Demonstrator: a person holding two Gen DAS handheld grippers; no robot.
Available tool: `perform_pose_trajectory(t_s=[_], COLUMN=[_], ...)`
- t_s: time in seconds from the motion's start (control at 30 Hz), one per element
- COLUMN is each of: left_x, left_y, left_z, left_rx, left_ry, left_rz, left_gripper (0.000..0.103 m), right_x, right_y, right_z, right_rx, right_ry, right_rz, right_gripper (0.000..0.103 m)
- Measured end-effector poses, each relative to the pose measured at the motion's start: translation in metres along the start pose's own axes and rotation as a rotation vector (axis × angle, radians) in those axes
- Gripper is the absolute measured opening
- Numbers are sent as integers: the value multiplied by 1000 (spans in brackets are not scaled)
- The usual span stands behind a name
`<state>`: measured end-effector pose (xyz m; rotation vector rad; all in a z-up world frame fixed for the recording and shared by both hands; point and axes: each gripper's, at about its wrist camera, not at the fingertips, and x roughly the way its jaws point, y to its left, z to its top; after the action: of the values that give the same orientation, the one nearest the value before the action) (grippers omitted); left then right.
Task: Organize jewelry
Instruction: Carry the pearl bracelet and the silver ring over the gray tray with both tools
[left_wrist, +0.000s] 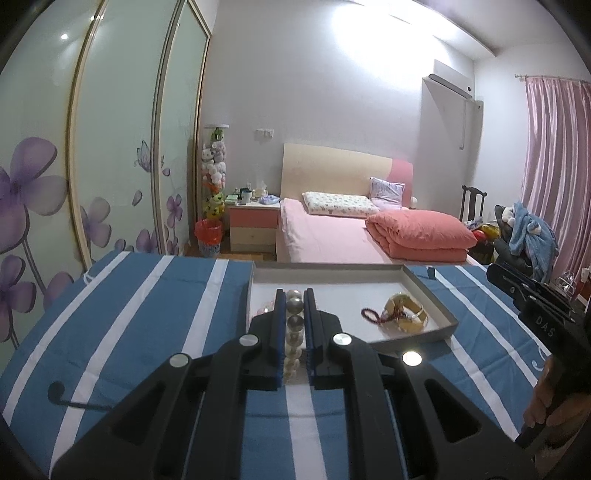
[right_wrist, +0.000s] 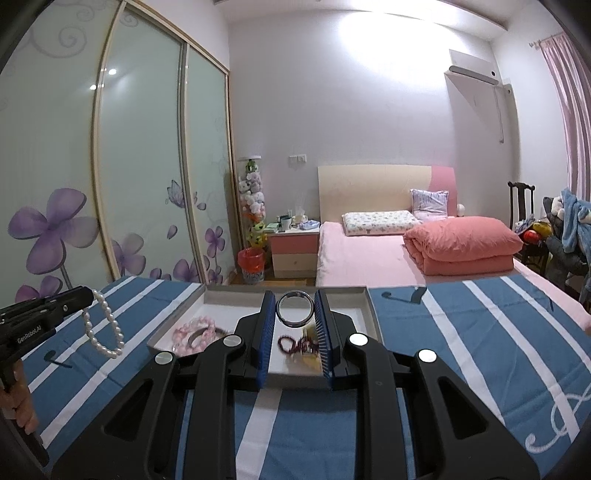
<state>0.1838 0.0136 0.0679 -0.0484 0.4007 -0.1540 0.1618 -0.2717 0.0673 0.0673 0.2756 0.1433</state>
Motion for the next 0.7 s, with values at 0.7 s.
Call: perform_pose_trajectory(t_s=[0.7], left_x=[74], left_y=[-21], left_z=[23], left_rx=[3], left_ry=[-12], left_rz=[-25], left_gripper=[10], right_x=[73], right_y=[-14], right_z=[8], right_rx=[46], right_ry=[35], right_rz=[7], right_gripper=[23])
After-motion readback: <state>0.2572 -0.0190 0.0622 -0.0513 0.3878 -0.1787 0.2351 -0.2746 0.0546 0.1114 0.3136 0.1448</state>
